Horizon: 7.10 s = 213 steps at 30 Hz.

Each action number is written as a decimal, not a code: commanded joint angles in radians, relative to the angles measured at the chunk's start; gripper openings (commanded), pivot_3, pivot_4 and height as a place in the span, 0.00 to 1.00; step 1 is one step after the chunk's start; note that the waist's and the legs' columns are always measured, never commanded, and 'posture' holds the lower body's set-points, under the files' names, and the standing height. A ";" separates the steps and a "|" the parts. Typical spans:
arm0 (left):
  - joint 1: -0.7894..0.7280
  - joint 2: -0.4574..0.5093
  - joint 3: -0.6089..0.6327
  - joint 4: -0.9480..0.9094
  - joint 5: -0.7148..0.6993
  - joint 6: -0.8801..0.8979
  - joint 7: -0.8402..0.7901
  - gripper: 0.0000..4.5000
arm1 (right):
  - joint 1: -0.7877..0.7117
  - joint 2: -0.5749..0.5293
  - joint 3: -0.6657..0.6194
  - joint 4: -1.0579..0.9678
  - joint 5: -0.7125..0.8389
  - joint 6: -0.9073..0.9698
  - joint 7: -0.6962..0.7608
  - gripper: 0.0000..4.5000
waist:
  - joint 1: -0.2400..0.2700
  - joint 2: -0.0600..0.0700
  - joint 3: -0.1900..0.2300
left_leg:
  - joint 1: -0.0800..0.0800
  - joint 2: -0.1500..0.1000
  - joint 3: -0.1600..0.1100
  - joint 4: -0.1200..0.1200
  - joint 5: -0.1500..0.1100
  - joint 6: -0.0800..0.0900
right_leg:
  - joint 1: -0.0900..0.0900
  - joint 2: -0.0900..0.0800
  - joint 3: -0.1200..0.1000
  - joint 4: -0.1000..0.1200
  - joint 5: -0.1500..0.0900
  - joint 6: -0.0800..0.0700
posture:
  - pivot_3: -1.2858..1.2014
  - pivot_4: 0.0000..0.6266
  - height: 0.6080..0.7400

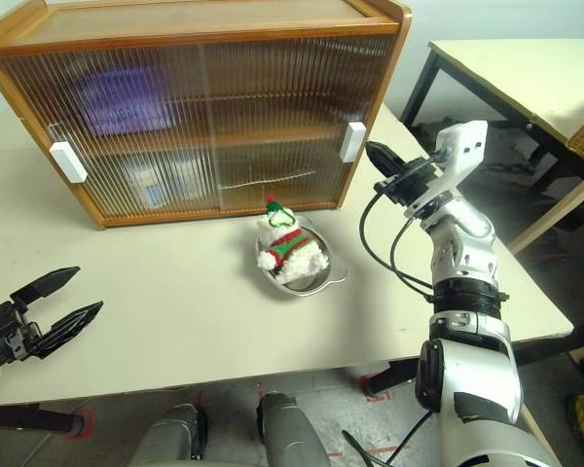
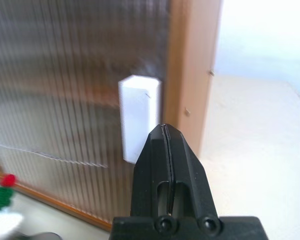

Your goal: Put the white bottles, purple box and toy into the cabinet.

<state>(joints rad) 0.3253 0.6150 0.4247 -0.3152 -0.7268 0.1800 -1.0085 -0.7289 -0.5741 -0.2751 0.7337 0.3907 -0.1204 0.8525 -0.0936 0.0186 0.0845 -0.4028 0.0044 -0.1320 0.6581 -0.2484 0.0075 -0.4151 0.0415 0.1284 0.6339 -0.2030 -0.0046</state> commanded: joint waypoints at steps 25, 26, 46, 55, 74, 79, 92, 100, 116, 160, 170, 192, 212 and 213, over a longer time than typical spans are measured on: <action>0.044 0.012 0.020 0.011 0.019 0.004 -0.024 1.00 | -0.105 0.115 0.166 -0.212 -0.040 0.301 0.087 0.01 | -0.011 0.002 0.000 | 0.000 0.001 0.000 0.000 0.000 0.000 | 0.000 0.001 0.000 0.000 0.000 -0.001 | 0.47 0.17 1.00; 0.046 0.013 0.023 0.009 0.018 0.004 -0.024 1.00 | -0.108 0.119 0.177 -0.220 -0.042 0.315 0.084 0.01 | -0.011 0.002 0.000 | 0.000 0.001 0.000 0.000 0.000 0.000 | 0.000 0.001 0.000 0.000 0.000 -0.001 | 0.47 0.17 1.00; 0.026 0.008 0.023 0.036 0.025 -0.001 -0.039 1.00 | 0.019 -0.079 0.154 -0.321 -0.004 0.512 0.188 0.01 | 0.004 0.002 0.001 | -0.004 0.003 0.001 0.000 -0.003 -0.005 | -0.006 0.003 0.000 0.001 -0.003 -0.002 | 0.46 0.18 1.00; 0.027 0.012 0.034 0.048 0.029 -0.006 -0.053 1.00 | -0.070 -0.026 0.160 -0.176 -0.087 0.370 0.046 0.01 | 0.005 0.002 0.001 | -0.004 0.004 0.000 -0.001 -0.003 -0.005 | -0.006 0.004 0.000 0.001 -0.003 -0.002 | 0.47 0.18 1.00; -0.007 0.005 0.014 0.081 0.042 -0.020 -0.062 1.00 | -0.120 0.104 0.177 -0.274 -0.035 0.435 0.065 0.01 | 0.005 0.002 0.001 | -0.004 0.006 0.000 -0.002 -0.003 -0.005 | -0.008 0.005 0.000 0.001 -0.002 -0.004 | 0.47 0.16 1.00; -0.014 0.003 0.010 0.086 0.046 -0.022 -0.060 1.00 | -0.128 0.184 0.192 -0.290 -0.028 0.445 0.044 0.01 | 0.003 0.002 0.001 | -0.004 0.006 0.000 -0.002 -0.003 -0.005 | -0.008 0.005 0.000 0.001 -0.002 -0.004 | 0.47 0.15 1.00; 0.008 0.003 0.020 0.057 0.044 -0.012 -0.038 1.00 | -0.164 0.310 0.224 -0.248 -0.041 0.415 0.030 0.01 | 0.004 0.002 0.001 | -0.005 0.006 0.000 -0.001 -0.003 -0.005 | -0.009 0.006 0.000 0.002 -0.001 -0.005 | 0.48 0.17 1.00; 0.021 0.000 0.015 0.038 0.037 -0.004 -0.024 1.00 | -0.165 0.353 0.242 -0.258 -0.044 0.421 0.024 0.01 | 0.004 0.003 0.002 | -0.005 0.007 0.000 -0.002 -0.003 -0.005 | -0.010 0.006 0.000 0.002 -0.002 -0.006 | 0.48 0.20 1.00; 0.024 0.005 0.029 0.044 0.031 -0.013 -0.035 1.00 | -0.072 -0.074 0.243 -0.424 0.077 0.766 0.374 0.70 | 0.024 0.002 0.002 | -0.010 0.006 0.001 0.000 -0.004 -0.008 | -0.012 0.006 0.000 0.000 -0.003 -0.006 | 0.46 0.19 1.00; -0.081 -0.016 0.051 0.040 0.030 -0.156 -0.062 1.00 | 0.004 -0.048 0.431 -0.763 0.063 1.293 -0.084 0.95 | 0.008 -0.002 0.006 | -0.007 0.009 0.001 0.000 -0.003 -0.009 | -0.011 0.013 0.001 0.002 -0.004 0.000 | 0.47 0.17 1.00; -0.092 -0.021 0.037 0.046 0.024 -0.153 -0.047 1.00 | -0.004 -0.080 0.398 -0.745 0.076 1.283 -0.033 0.22 | 0.014 -0.002 0.005 | -0.007 0.009 0.001 0.000 -0.003 -0.009 | -0.011 0.013 0.001 0.002 -0.002 -0.002 | 0.47 0.17 1.00; -0.105 -0.014 0.043 0.067 0.029 -0.156 -0.042 1.00 | -0.318 0.043 0.135 -0.401 0.079 0.928 -0.106 0.07 | 0.010 -0.002 0.005 | -0.006 0.009 0.001 0.000 -0.001 -0.008 | -0.012 0.013 0.000 0.003 0.000 -0.005 | 0.47 0.16 1.00; -0.085 -0.002 0.057 0.058 0.025 -0.154 -0.033 1.00 | -0.484 0.167 0.119 0.085 -0.104 0.247 -0.219 0.07 | 0.012 -0.002 0.005 | -0.007 0.013 0.001 0.000 -0.001 -0.008 | -0.013 0.014 0.000 0.003 0.004 -0.009 | 0.48 0.15 1.00; -0.086 -0.001 0.058 0.059 0.025 -0.154 -0.033 1.00 | -0.489 0.170 0.120 0.104 -0.112 0.225 -0.224 0.07 | 0.012 -0.002 0.005 | -0.007 0.013 0.001 0.000 -0.001 -0.008 | -0.013 0.014 -0.001 0.003 0.004 -0.009 | 0.48 0.14 1.00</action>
<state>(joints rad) 0.2343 0.6063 0.4696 -0.2544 -0.7061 0.0259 -1.0395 -1.1931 -0.4083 -0.1518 0.8124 0.2973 0.1439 0.6369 -0.0814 0.0169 0.0892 -0.4098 0.0173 -0.1313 0.6576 -0.2495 -0.0006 -0.4286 0.0552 0.1278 0.6375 -0.1991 -0.0136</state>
